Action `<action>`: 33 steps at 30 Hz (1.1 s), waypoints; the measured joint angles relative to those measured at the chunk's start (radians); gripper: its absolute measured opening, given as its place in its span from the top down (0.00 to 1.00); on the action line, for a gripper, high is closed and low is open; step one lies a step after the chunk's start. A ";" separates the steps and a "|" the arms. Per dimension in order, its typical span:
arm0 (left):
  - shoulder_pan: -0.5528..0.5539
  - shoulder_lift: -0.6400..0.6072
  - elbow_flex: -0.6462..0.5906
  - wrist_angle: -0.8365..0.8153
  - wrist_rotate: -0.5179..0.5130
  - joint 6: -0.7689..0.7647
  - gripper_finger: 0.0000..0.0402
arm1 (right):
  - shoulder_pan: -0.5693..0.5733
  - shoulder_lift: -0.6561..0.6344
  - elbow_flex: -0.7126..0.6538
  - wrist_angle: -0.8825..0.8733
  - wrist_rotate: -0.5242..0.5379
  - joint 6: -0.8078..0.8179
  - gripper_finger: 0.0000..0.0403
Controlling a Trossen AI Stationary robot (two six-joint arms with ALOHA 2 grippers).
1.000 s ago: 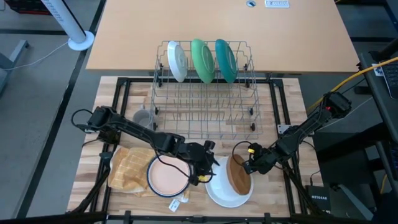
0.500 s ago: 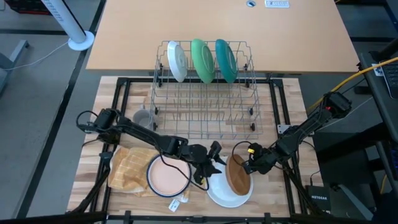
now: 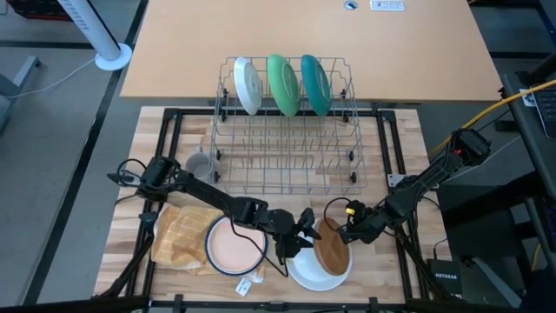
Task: Sort dishes
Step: Put the brown plate in the dish rack
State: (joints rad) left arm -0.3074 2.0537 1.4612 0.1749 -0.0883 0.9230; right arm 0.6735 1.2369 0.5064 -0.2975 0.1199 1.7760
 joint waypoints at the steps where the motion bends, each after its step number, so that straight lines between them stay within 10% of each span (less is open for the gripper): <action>1: -0.001 0.000 0.000 0.000 0.000 0.009 0.56 | 0.000 0.000 0.000 0.003 -0.001 0.000 0.98; 33: -0.063 0.002 0.000 -0.037 -0.058 -0.238 0.74 | 0.000 -0.138 0.002 0.193 0.072 -0.174 0.98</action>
State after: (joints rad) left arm -0.3708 2.0556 1.4609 0.1379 -0.1468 0.6846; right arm 0.6735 1.0993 0.5083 -0.1041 0.1924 1.6019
